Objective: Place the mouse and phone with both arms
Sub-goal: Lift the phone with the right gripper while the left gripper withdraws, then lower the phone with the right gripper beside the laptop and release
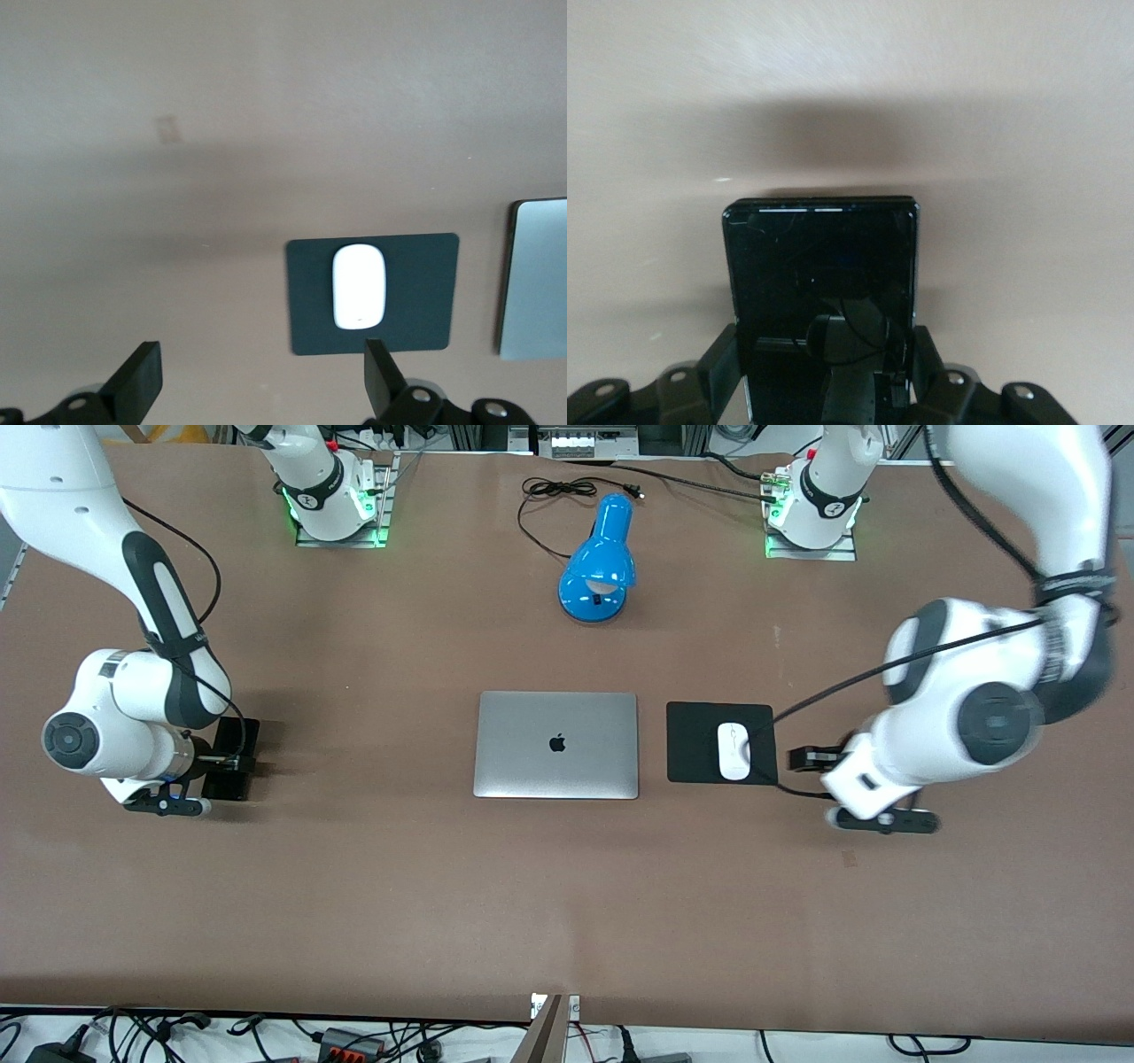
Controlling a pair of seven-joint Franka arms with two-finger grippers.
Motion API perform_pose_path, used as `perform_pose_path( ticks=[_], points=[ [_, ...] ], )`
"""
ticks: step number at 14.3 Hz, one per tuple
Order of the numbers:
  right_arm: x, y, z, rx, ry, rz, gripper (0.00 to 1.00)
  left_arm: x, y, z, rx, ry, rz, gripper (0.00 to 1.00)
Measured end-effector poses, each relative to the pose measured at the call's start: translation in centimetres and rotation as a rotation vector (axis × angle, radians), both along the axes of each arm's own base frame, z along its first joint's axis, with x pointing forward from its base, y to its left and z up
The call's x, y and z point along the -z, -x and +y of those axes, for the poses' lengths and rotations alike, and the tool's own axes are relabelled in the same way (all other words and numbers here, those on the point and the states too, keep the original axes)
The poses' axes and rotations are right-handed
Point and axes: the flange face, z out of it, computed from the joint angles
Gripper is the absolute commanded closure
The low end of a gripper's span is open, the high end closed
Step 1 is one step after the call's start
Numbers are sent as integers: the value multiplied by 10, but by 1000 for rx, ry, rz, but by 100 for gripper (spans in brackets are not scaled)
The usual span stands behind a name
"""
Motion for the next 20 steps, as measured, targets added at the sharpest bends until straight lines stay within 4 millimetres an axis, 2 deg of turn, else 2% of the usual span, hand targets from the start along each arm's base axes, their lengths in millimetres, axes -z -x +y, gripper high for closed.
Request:
perform_pose_path(
  ticks=[2,3,5,6,8,11,13,15,18,20],
  points=[
    [-34,-4,30,-42,-19,-5,73,-29,-3,44,68,20,-21,0],
    [-46,-6,54,-77,-33,-13,73,-41,-1,68,91,26,-18,0],
    [-54,-6,113,-130,-55,-23,73,-56,8,107,104,35,17,0],
    [-52,-4,141,-135,-57,-20,73,-59,15,118,102,39,51,0],
    [-42,3,189,-131,-54,-5,73,-68,27,122,102,43,113,0],
    [-22,16,244,-61,-83,24,73,-111,41,111,112,36,83,0],
    [-8,19,270,-27,-98,21,73,-130,55,98,77,10,11,0],
    [6,23,298,-10,-103,1,73,-136,78,91,16,-11,-108,0],
    [24,33,330,7,-101,-8,73,-137,112,103,-29,-20,-173,0],
    [31,35,337,2,-105,-13,72,-140,119,105,-35,-20,-180,0]
  ],
)
